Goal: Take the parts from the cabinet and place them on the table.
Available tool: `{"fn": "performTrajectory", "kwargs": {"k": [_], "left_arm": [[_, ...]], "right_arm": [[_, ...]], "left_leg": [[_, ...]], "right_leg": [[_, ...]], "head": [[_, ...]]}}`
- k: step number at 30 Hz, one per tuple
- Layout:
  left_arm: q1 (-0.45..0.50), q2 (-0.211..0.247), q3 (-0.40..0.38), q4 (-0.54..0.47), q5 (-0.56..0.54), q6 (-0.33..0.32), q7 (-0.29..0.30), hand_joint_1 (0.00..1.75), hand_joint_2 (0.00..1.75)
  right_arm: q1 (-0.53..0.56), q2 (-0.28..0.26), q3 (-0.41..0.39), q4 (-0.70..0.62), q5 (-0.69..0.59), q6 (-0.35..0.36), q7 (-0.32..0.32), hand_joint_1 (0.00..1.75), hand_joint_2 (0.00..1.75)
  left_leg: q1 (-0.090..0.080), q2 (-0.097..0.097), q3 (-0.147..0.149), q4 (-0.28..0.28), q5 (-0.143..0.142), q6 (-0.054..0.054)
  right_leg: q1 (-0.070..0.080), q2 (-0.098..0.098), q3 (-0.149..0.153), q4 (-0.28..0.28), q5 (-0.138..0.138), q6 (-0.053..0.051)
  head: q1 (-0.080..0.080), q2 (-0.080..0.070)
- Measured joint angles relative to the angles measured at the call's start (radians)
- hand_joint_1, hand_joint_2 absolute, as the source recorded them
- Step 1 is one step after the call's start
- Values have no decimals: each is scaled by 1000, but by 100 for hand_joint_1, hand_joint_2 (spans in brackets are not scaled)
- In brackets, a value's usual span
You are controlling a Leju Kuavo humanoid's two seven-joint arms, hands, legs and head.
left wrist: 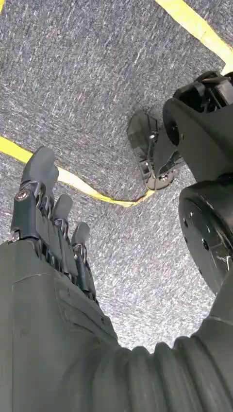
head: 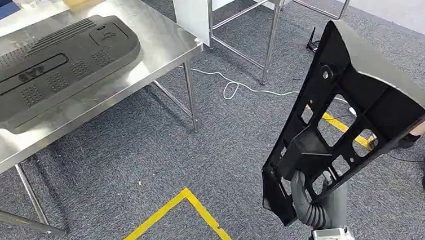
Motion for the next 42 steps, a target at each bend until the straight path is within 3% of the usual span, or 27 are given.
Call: {"fn": "performTrajectory", "kwargs": {"k": [7, 9, 10, 11, 12, 14, 15, 16, 17, 20, 21, 22, 23, 25, 26, 27, 28, 30, 31, 32, 33, 35, 36, 38, 40, 41, 42], "left_arm": [[0, 3, 0, 0, -10, 0, 0, 0, 175], [0, 4, 0, 0, -10, 0, 0, 0, 175], [0, 3, 0, 0, -10, 0, 0, 0, 175], [0, 3, 0, 0, -10, 0, 0, 0, 175], [0, 3, 0, 0, -10, 0, 0, 0, 175], [-1, 2, 0, 0, -10, 0, 0, 0, 175], [-1, 2, 0, 0, -10, 0, 0, 0, 175], [0, 2, 0, 0, -10, 0, 0, 0, 175], [0, 2, 0, 0, -10, 0, 0, 0, 175], [-1, 0, 0, 0, -11, 0, 0, 0, 175], [-1, 2, 0, -1, -11, 0, 0, 0, 175], [-1, 2, 0, -1, -11, 0, -1, 0, 175], [0, 2, 0, 0, -11, 0, -1, 0, 175], [2, 2, 0, 0, -11, 0, -1, 0, 175], [2, 2, 0, 0, -11, 0, -1, 0, 175], [1, 3, 0, 0, -11, 0, -1, 0, 175], [1, 3, 0, 0, -11, 0, -1, 0, 175], [0, 2, 0, 0, -11, 0, -1, 0, 175], [1, 2, 0, 0, -11, 0, -1, 0, 175], [2, 2, 0, 0, -11, 0, -1, 0, 175], [2, 2, 1, 0, -11, 0, 0, 0, 175], [1, 3, 1, 0, -11, 1, 0, 0, 175], [1, 3, 1, 0, -11, 1, 0, 0, 175], [-3, 3, 1, 0, -11, 1, 0, 0, 175], [-1, 2, 2, 0, -11, 1, 0, 0, 175], [-1, 1, 2, 0, -11, 1, 0, 0, 175], [-1, 1, 2, 0, -11, 1, 0, 0, 175]], "right_arm": [[0, 0, 0, 0, 21, -1, -2, 175, 175], [0, 1, 0, 0, 22, -1, -2, 175, 175], [0, 1, 0, 0, 23, -1, -2, 175, 175], [0, 1, 0, 0, 23, -1, -2, 175, 175], [-2, 1, 0, 0, 23, -1, -2, 175, 175], [-2, 0, 0, 0, 23, -1, -2, 175, 175], [-2, 0, 0, 2, 23, -1, -2, 175, 175], [-2, 0, 0, 4, 23, 0, -2, 175, 175], [-2, -1, 0, 5, 23, 0, -2, 175, 175], [-2, -1, 1, 5, 25, 0, -2, 175, 175], [-4, -1, 1, 6, 26, 0, -2, 175, 175], [-2, 0, 1, 5, 27, 0, -1, 175, 175], [-2, -1, 1, 6, 27, 0, 0, 175, 175], [-3, -1, 0, 6, 27, 0, 0, 175, 175], [-3, 0, 0, 6, 28, 0, 0, 175, 175], [-2, 0, 0, 6, 29, 0, 0, 175, 175], [-2, 0, 0, 6, 29, 0, 0, 175, 175], [-2, 0, 0, 6, 29, 0, 0, 175, 175], [-2, 0, 0, 6, 29, 0, 0, 175, 175], [-2, 0, 0, 7, 29, 0, 0, 175, 175], [-2, 0, 0, 6, 29, 0, 0, 175, 175], [-2, 0, 0, 6, 29, 0, 0, 175, 175], [-2, 0, 0, 7, 29, 0, 0, 175, 175], [-2, 0, 0, 6, 29, 0, 0, 175, 175], [-3, 0, 0, 6, 30, 0, 0, 175, 175], [-3, 0, 0, 6, 30, 0, 0, 175, 175], [-3, -1, 0, 6, 31, 0, 0, 175, 175]], "left_leg": [[-6, 0, -3, 7, -5, 9], [-10, -1, -5, 5, -4, 15], [-4, -1, 3, -11, 3, 23], [5, 0, 10, -19, 10, 25], [9, 0, 9, -21, 12, 29], [12, -1, 6, -21, 13, 30], [13, -2, 4, -21, 13, 30], [15, -4, 3, -21, 13, 27], [19, -8, 3, -21, 14, 24], [33, -25, 5, -17, 13, -2], [24, -28, 2, -13, 11, -14], [24, -30, 1, -14, 12, -21], [25, -32, 0, -17, 15, -26], [32, -36, 0, -23, 19, -38], [36, -26, -1, -11, 9, -40], [33, -8, -20, 33, -22, -37], [31, -3, -54, 106, -63, -36], [30, 1, -137, 284, -136, -34], [30, 1, -155, 319, -140, -32], [29, 1, -149, 306, -122, -28], [27, 2, -121, 249, -83, -23], [24, 18, -30, 77, 0, -10], [15, 41, -3, 25, -6, -10], [8, 32, -9, 15, -6, -7], [3, 19, -12, 11, -2, 3], [13, 16, -9, 3, 4, 12], [12, 11, -10, 3, 5, 15]], "right_leg": [[-7, 0, 1, -3, 1, 2], [-9, -1, 3, -10, 4, 7], [-4, -1, 5, -9, 3, 10], [-9, -2, -6, 8, -5, 10], [-6, -1, -29, 53, -33, 7], [-10, -1, -103, 210, -101, 3], [-12, -1, -134, 271, -117, 8], [-14, -2, -145, 293, -118, 16], [-16, -2, -132, 267, -102, 28], [-37, 7, 4, 9, -8, 72], [-26, 15, 8, -8, -14, 62], [-25, 14, 13, -9, -9, 35], [-21, 12, 10, -5, -8, 20], [-18, 8, 8, -2, -5, 2], [-26, 3, 9, -4, -2, -9], [-23, 1, 10, -4, -4, -14], [-19, -4, 10, -4, -3, -27], [-8, -13, 10, -3, -6, -31], [-4, -16, 11, -3, -7, -33], [-2, -19, 14, -3, -8, -34], [0, -22, 18, -3, -10, -35], [1, -28, 29, -3, -16, -34], [10, -32, 30, 0, -19, -29], [12, -39, 24, -1, -20, -21], [8, -50, 27, -6, -18, -13], [5, -43, 14, 3, -27, -6], [5, -29, 5, 32, -44, -6]], "head": [[0, 0], [-1, 0], [-1, 0], [0, 0], [3, 0], [4, 0], [5, 0], [5, 0], [5, 0], [7, 0], [11, 0], [7, 0], [6, 0], [6, 0], [3, 0], [1, 0], [-1, 0], [-2, 0], [-2, 0], [-2, 0], [-2, 0], [-2, 0], [-1, 0], [0, 0], [-3, 0], [-2, 0], [1, 0]]}}
